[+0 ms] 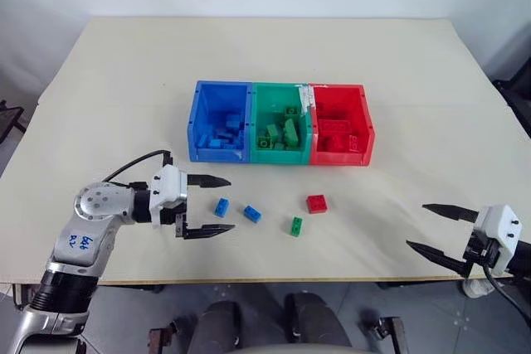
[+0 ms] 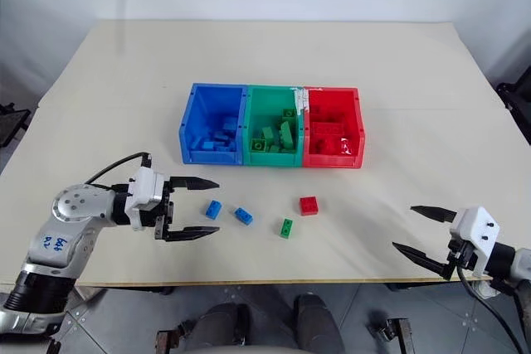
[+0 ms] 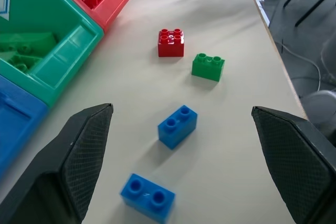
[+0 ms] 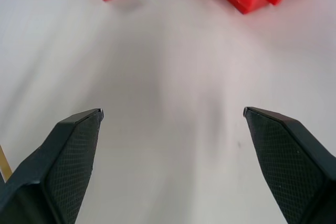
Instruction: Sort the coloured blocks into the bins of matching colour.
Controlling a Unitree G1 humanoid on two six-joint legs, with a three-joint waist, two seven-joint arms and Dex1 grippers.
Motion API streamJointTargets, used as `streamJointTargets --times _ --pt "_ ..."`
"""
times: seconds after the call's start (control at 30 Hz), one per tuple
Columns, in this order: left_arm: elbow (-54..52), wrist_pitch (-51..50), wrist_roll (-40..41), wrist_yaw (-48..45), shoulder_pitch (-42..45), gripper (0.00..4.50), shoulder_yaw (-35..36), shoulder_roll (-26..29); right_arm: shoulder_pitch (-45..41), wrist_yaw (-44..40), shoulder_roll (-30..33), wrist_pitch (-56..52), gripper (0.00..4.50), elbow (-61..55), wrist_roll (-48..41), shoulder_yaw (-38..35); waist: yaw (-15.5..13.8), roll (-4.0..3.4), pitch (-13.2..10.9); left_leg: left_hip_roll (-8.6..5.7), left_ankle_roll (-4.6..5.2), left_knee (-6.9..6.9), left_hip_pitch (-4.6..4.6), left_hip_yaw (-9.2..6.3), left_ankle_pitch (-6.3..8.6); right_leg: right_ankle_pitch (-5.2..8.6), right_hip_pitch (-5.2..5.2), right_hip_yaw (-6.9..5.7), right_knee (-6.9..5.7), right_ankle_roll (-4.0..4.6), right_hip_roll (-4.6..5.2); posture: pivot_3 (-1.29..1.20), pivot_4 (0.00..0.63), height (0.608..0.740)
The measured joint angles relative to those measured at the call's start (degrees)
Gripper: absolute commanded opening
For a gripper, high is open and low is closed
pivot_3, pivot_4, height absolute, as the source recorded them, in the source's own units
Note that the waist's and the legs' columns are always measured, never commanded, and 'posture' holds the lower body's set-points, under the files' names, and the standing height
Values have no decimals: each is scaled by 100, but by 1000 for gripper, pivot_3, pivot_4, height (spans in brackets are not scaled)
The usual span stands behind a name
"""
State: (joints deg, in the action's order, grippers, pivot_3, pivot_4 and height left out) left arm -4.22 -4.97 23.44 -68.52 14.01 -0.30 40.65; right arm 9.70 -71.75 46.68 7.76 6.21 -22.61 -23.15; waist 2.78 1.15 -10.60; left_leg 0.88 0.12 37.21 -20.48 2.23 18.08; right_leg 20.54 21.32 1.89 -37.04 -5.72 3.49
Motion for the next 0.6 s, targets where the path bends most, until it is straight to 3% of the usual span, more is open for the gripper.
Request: streamJointTargets --times 0.37,0.6 --pt "-109 -16 -3 231 -645 4500 400 85 -2442 -205 -248 -1344 4479 -269 124 2194 23 -1 -1 4 -10 -1 -8 -16 2 0 26 -15 -30 -1 5 0 150 740" --pt "-511 -110 84 317 -1125 4500 709 155 -3222 -619 -466 -1359 4479 559 521 2988 -98 -2 -2 2 -6 -2 -29 -23 7 0 27 -30 5 -1 13 0 150 740"
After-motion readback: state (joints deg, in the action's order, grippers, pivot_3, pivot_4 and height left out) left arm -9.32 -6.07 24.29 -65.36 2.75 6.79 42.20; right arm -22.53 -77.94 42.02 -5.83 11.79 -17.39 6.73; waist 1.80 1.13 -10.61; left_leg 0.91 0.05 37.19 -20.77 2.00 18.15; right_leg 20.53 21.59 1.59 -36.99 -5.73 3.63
